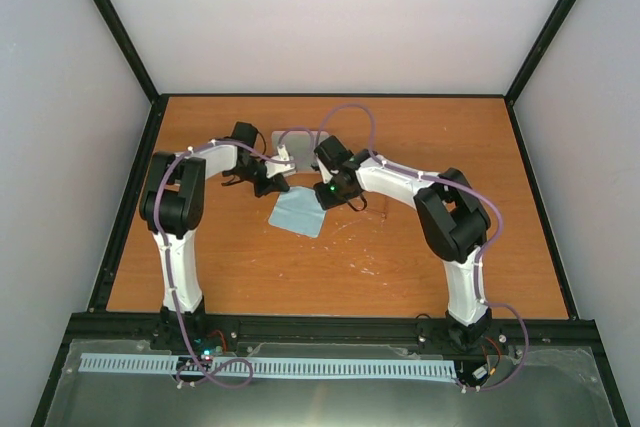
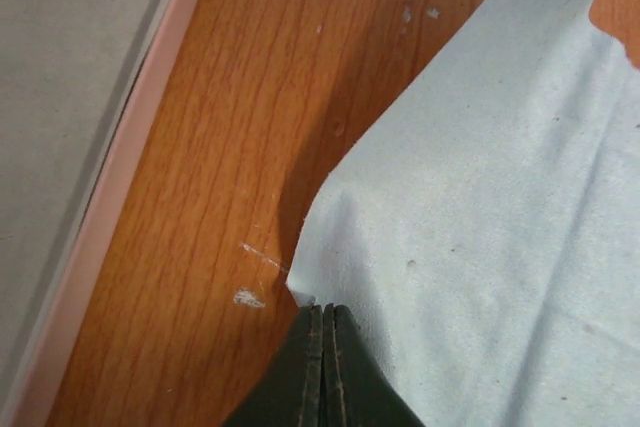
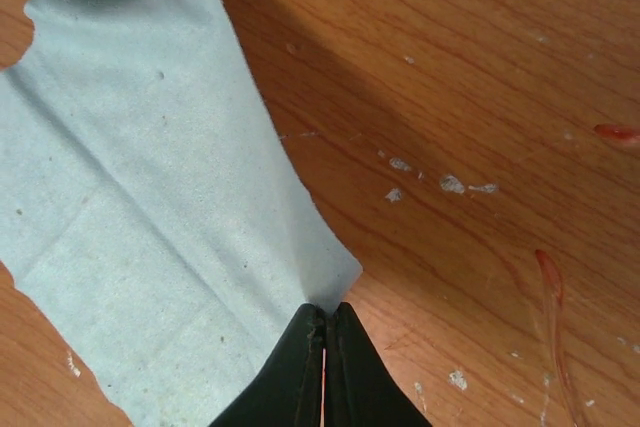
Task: Organize the sunglasses
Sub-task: Fold the glasses cleaning cloth at the center of the board.
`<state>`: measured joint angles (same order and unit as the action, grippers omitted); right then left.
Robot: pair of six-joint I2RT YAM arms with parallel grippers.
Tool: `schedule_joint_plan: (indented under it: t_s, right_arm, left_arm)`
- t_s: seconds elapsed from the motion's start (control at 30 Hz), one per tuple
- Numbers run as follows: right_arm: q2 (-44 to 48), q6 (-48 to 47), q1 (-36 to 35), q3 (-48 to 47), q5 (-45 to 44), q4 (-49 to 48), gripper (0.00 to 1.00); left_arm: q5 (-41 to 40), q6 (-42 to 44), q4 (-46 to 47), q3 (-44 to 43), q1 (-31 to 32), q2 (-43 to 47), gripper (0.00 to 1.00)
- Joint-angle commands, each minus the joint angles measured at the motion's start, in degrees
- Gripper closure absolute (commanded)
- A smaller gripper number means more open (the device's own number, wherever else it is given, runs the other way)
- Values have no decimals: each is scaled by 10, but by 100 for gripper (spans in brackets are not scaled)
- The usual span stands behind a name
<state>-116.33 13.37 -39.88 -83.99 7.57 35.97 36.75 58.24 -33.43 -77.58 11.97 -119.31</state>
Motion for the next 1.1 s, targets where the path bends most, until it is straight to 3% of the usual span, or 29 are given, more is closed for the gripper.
schedule_joint_plan:
  t_s: [0.0, 1.07]
  right_arm:
    - [30, 4, 2, 12, 6, -21, 97]
    - [51, -10, -5, 57, 90, -33, 97]
  left_arm:
    - [24, -14, -15, -2, -2, 39, 99]
    - [53, 3, -18, 106, -19, 132, 99]
